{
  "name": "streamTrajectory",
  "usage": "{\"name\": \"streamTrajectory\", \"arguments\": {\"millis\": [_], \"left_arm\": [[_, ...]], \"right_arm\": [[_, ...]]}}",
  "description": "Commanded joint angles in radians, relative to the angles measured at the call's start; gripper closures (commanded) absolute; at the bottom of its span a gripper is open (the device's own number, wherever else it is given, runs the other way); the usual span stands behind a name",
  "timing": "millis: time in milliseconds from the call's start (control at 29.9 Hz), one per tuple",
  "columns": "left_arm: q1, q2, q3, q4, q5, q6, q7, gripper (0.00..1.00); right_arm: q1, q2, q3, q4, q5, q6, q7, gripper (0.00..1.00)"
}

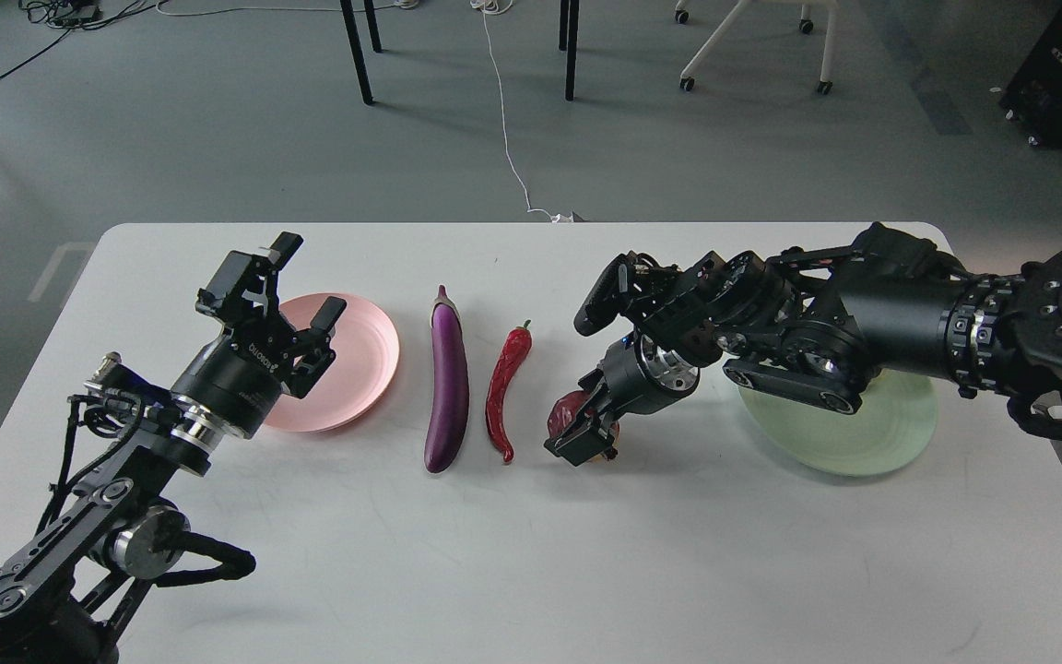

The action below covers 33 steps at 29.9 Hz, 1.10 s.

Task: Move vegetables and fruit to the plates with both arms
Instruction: 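Reach the right gripper down and grasp the red fruit, then lift the red fruit and place it on the green plate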

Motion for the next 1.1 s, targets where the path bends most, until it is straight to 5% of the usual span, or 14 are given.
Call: {"name": "streamTrajectory", "arguments": {"millis": [0,67,200,267,568,802,1069], "left_arm": [[0.006,0.006,-0.002,-0.006,0.000,-0.001,0.000,0.01],[0.009,0.008,-0.002,-0.011,0.000,-0.001,0.000,0.00],[0.010,0.008,-0.003,-0.017,0.000,0.000,0.000,0.00],[0.010,0.008,-0.003,-0.017,0.000,-0.001,0.000,0.01],[0.013,0.012,-0.008,-0.020,0.000,-0.001,0.000,0.01],[0.013,0.012,-0.009,-0.022,0.000,-0.001,0.000,0.00],[0.012,0.008,-0.005,-0.025,0.000,-0.001,0.001,0.01]], "right_arm": [[-0.002,0.019,-0.003,-0.014,0.000,0.000,0.000,0.06],[-0.002,0.027,-0.020,-0.022,0.000,0.002,0.000,0.11],[0.001,0.029,-0.051,-0.039,0.000,0.003,0.000,0.49],[0.003,0.029,-0.052,-0.039,0.000,0.003,0.000,0.59],[0.096,-0.007,-0.044,-0.019,0.000,-0.004,0.000,0.62],[0.225,-0.213,-0.038,0.068,-0.001,-0.007,0.000,0.61],[0.130,-0.471,-0.061,0.121,-0.101,-0.009,0.000,0.60]]}}
